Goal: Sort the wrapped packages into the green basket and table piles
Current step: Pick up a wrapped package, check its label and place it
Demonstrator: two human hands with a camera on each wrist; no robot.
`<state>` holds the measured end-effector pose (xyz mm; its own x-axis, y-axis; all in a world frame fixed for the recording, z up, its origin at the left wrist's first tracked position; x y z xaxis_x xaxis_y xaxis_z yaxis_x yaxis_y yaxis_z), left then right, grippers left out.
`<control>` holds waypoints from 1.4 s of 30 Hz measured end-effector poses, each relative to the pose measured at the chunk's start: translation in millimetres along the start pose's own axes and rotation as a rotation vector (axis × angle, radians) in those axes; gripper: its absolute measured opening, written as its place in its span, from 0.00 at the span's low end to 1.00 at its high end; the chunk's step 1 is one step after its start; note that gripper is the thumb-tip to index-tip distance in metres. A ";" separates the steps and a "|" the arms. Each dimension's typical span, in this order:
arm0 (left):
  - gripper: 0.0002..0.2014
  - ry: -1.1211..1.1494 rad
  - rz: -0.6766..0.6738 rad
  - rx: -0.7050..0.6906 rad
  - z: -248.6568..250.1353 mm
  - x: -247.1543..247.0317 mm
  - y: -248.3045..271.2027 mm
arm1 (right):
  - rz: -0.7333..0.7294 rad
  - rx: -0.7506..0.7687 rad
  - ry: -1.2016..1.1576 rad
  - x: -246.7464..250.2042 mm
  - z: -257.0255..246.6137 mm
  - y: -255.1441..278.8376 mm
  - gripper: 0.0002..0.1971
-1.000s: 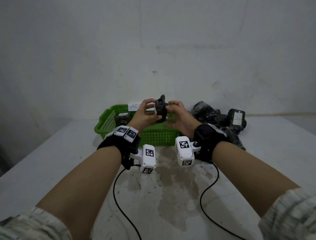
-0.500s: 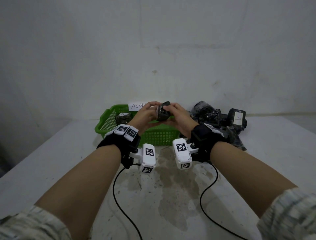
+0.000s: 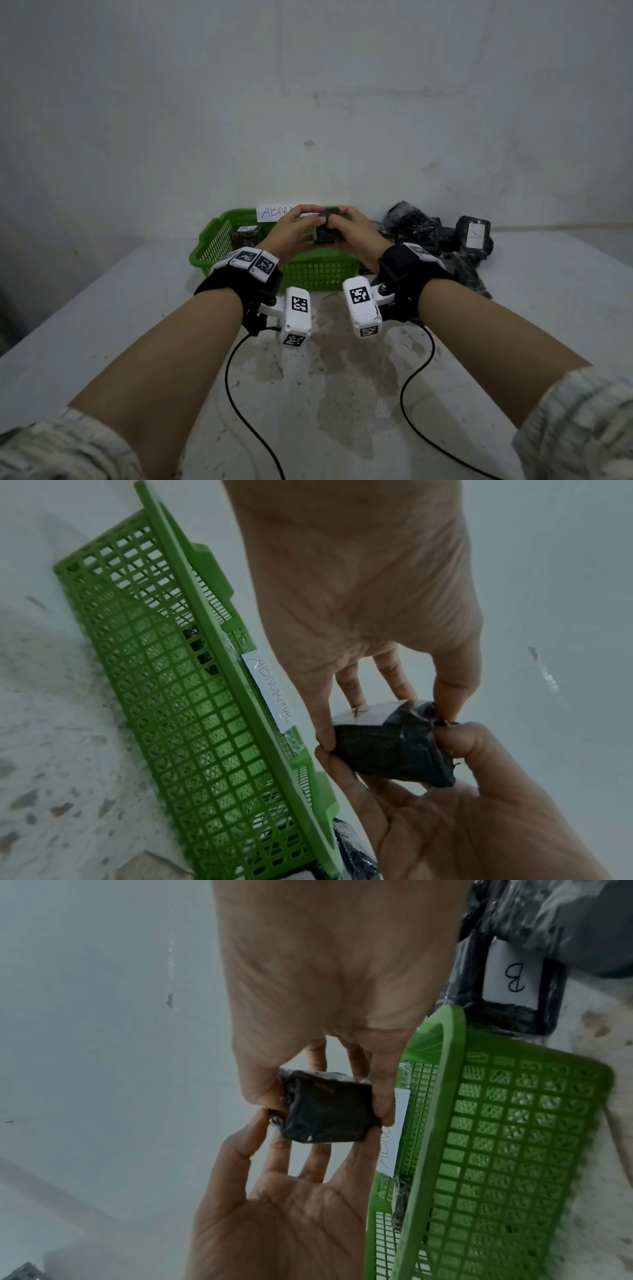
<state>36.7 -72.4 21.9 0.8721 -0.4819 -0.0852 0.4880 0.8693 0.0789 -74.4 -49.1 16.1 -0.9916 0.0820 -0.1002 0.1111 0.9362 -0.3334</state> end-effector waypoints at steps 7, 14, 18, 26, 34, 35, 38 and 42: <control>0.05 -0.011 0.053 -0.006 -0.5 4.7 -2.6 | -0.079 -0.029 -0.032 -2.5 2.4 1.1 0.15; 0.20 0.181 0.117 0.104 -7.3 13.9 -7.0 | -0.199 0.017 0.377 1.0 3.5 4.1 0.29; 0.26 0.325 0.072 0.250 -16.2 14.6 -3.1 | -0.155 0.005 0.385 8.3 7.1 0.2 0.20; 0.07 0.133 0.039 0.208 -17.0 6.7 -0.2 | 0.065 -0.045 0.010 12.0 -0.2 -3.6 0.06; 0.13 0.118 0.104 0.221 -16.5 17.5 -3.6 | -0.105 -0.045 -0.134 2.2 -4.5 3.5 0.12; 0.14 0.088 0.107 0.239 -17.5 17.2 -2.8 | -0.094 -0.020 -0.126 2.8 -6.0 3.3 0.12; 0.19 -0.042 0.133 0.276 -18.6 16.7 -0.2 | -0.032 0.036 -0.101 5.5 -11.8 2.9 0.11; 0.25 -0.084 0.104 0.255 -17.0 16.3 0.7 | 0.010 0.060 -0.093 7.6 -13.8 3.5 0.11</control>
<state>50.7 -77.8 3.7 0.9126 -0.4085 0.0181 0.3801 0.8637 0.3309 -82.4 -40.5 27.1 -0.9803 0.0567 -0.1894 0.1276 0.9133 -0.3868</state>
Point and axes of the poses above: each hand's wrist, its own y-axis away from the middle knuckle, its own x-axis out of the back of the hand, z = x × y, the point moved 6 cm from there along -y, towards the middle knuckle, and after that the axes turned 12 degrees about x, right-handed, at the moved point
